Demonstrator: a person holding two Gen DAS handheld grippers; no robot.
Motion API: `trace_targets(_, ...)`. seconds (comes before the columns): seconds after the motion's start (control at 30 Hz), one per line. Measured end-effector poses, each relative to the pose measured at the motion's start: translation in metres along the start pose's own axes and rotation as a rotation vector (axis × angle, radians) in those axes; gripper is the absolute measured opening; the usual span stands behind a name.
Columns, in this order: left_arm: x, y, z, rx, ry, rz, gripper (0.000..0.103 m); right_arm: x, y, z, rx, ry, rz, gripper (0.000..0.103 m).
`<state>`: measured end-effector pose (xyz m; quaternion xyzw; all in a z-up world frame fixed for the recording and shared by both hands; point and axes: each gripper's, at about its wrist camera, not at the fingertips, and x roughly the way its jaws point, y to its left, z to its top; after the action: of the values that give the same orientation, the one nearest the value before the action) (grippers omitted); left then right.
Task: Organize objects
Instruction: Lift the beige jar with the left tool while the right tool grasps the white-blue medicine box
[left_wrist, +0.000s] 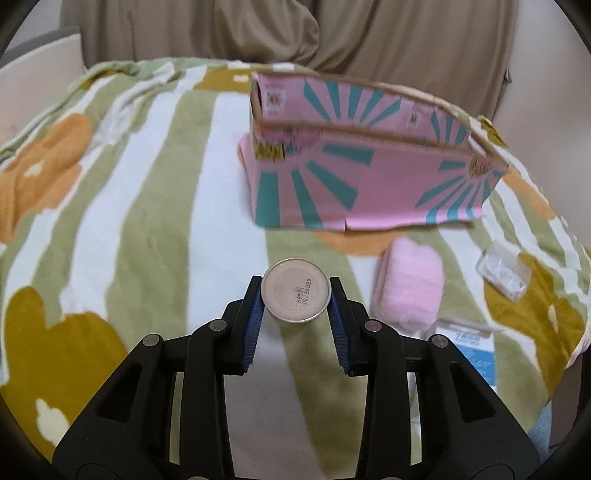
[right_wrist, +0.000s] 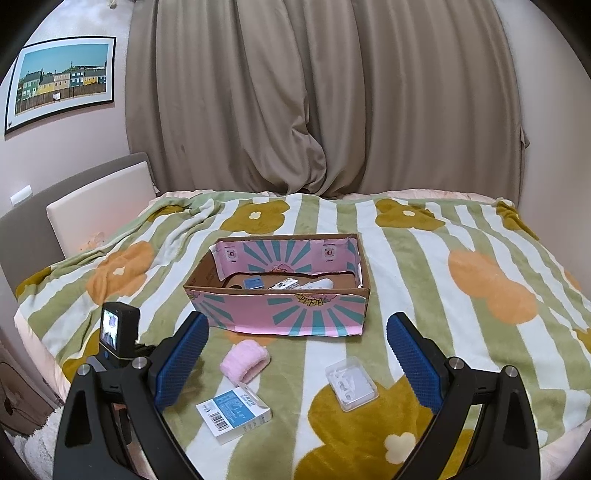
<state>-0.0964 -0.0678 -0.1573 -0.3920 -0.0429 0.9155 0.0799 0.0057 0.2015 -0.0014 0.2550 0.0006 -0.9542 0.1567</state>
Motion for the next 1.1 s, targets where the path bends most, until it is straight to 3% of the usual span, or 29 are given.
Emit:
trace_targets(0.37,-0.115,-0.018,0.049,0.003,-0.224,-0.012,0.031,-0.003,0.002,0.001,0.004,-0.016,0.005,0.097)
trace_targets(0.63,-0.195,-0.044,0.064,0.082,-0.381,-0.001,0.031,0.000,0.006,0.002,-0.001,-0.011,0.021,0.097)
trace_targets(0.87,-0.217,-0.050,0.067,0.080,-0.417,-0.022,0.031,0.002,0.008,0.000,-0.004,-0.004,0.040,0.097)
trace_targets(1.1,-0.215,-0.050,0.068,0.070,-0.405,-0.052,0.031,0.022,0.026,-0.007,-0.088,0.060,0.160,0.097)
